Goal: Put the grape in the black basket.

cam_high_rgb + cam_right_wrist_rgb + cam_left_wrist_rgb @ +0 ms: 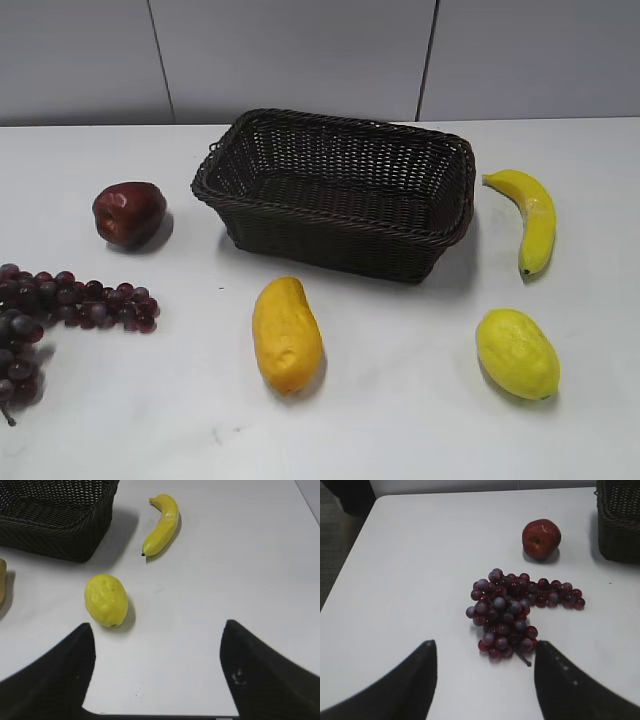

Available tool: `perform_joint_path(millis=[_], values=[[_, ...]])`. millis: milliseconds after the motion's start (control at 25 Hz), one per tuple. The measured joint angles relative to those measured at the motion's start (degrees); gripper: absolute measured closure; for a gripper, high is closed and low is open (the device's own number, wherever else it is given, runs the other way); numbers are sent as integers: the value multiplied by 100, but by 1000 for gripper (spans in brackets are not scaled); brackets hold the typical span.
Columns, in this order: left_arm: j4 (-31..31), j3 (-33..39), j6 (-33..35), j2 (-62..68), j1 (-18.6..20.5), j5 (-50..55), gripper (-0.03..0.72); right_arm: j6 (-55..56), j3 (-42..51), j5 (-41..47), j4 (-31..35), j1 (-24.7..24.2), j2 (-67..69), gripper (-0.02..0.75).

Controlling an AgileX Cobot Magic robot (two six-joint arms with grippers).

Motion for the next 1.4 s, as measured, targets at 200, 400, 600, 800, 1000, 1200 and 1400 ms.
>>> perform_joint_path(millis=[200, 400, 600, 800, 1000, 1200, 1400], values=[[0, 0, 0, 0, 0, 0, 108, 0, 0, 0, 0, 0, 0, 148], [0, 0, 0, 0, 0, 0, 108, 0, 0, 0, 0, 0, 0, 148], [-132, -68, 4, 75, 0, -211, 108, 0, 0, 0, 0, 0, 0, 148], [-87, -227, 0, 357, 0, -1739, 108, 0, 0, 0, 0, 0, 0, 148], [72, -246, 0, 1541, 0, -2336, 124, 0, 0, 0, 0, 0, 0, 148], [77, -661, 0, 3550, 0, -2383, 141, 0, 0, 0, 0, 0, 0, 148], [83, -1662, 0, 5649, 0, -1681, 143, 0, 0, 6, 0, 0, 0, 148]])
